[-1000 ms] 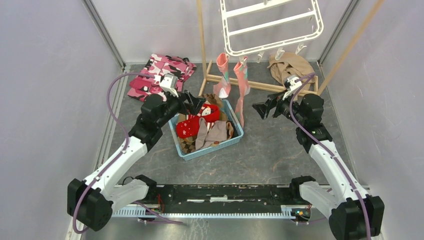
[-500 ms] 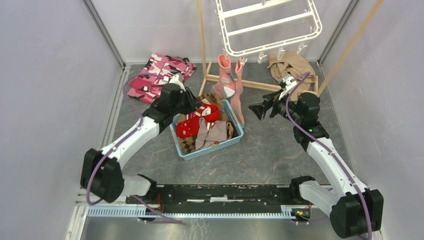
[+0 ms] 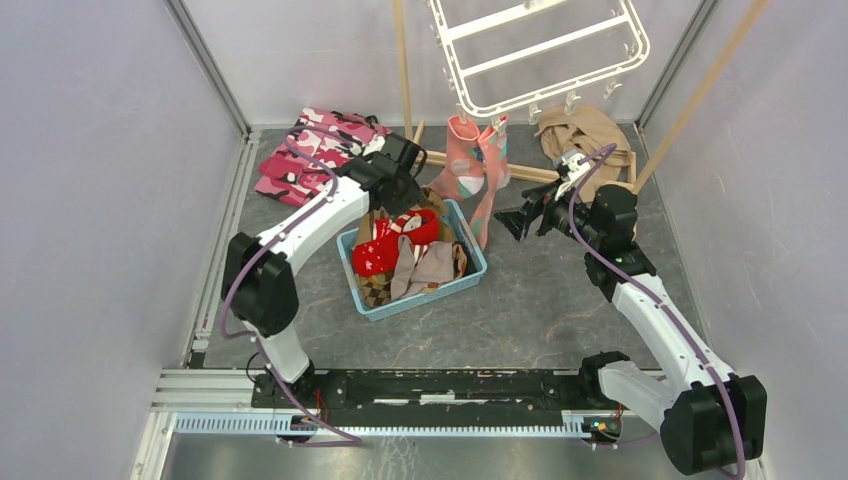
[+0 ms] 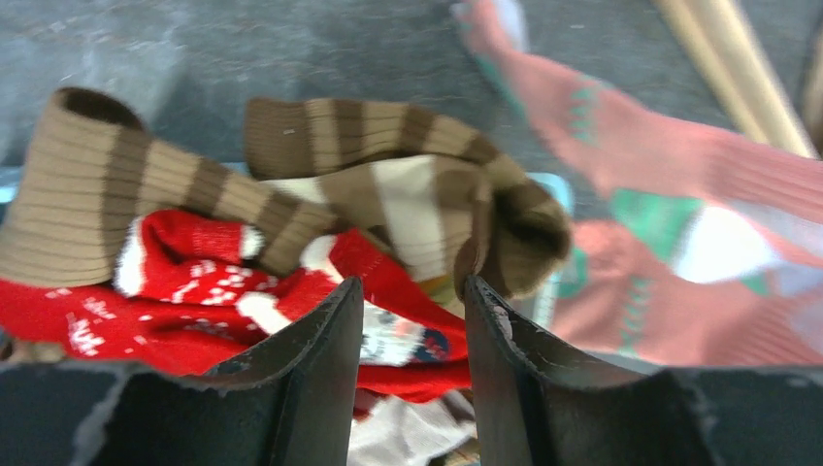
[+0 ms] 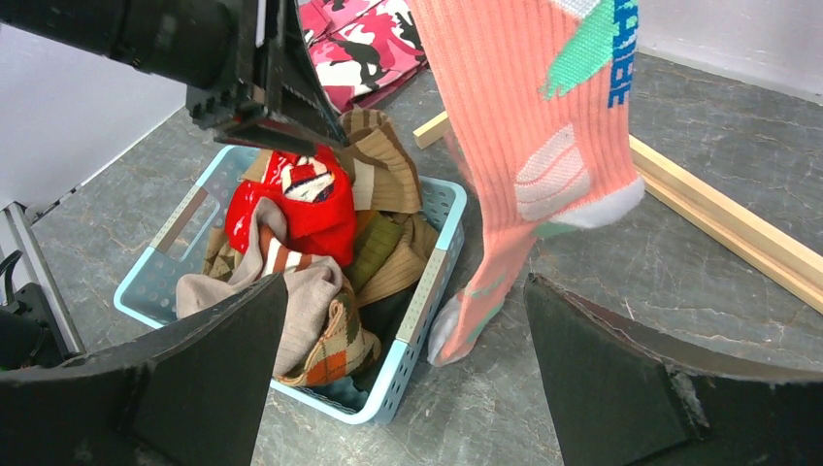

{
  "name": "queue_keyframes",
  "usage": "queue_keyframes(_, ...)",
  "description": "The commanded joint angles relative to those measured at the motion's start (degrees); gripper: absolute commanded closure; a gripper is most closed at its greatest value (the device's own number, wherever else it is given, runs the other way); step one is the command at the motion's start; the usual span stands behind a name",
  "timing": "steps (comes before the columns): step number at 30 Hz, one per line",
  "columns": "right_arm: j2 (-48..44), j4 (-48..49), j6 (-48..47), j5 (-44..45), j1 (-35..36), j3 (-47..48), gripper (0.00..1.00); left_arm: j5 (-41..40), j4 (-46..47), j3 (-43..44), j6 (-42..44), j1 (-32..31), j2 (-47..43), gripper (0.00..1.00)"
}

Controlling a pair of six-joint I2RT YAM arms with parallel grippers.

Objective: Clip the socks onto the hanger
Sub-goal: Pick up the sock from the bin.

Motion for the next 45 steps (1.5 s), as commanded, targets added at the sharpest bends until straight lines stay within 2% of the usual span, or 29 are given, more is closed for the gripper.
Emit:
queue_keyframes(1, -0.1, 1.8, -0.4, -0.7, 0.3, 1.0, 0.02, -7.8, -10.7, 3.0, -5.6, -0.1, 2.4, 0.51)
queue_keyframes(14, 0.2, 1.8, -0.4, -0.5, 0.2, 1.0, 0.02, -11.9, -8.6, 4.7, -4.2, 0.1, 0.4, 0.47)
queue_keyframes(24, 1.3, 1.9, -0.3, -0.9, 0.2, 1.7, 0.02, -8.8, -5.0, 2.8, -4.4, 0.4, 1.1, 0.49)
queue_keyframes(34, 1.0, 2.1, 0.0, -0.9, 0.2, 1.6, 0.02, -5.6, -3.6, 4.5, -3.2, 1.0, 5.4, 0.52)
queue_keyframes(40, 1.2, 2.3, 0.1, -0.9, 0.3, 1.6, 0.02, -4.9, -2.0, 2.6, -2.6, 1.0, 4.6, 0.59)
queue_keyframes(43, 1.4, 2.4, 0.1, -1.0, 0.4, 1.9, 0.02, -4.2, -0.7, 1.5, -1.9, 1.0, 3.8, 0.70)
queue_keyframes(45, 1.5, 2.3, 0.1, -1.1, 0.4, 2.0, 0.02, -3.9, 0.7, 0.4, -1.2, 1.0, 2.7, 0.84)
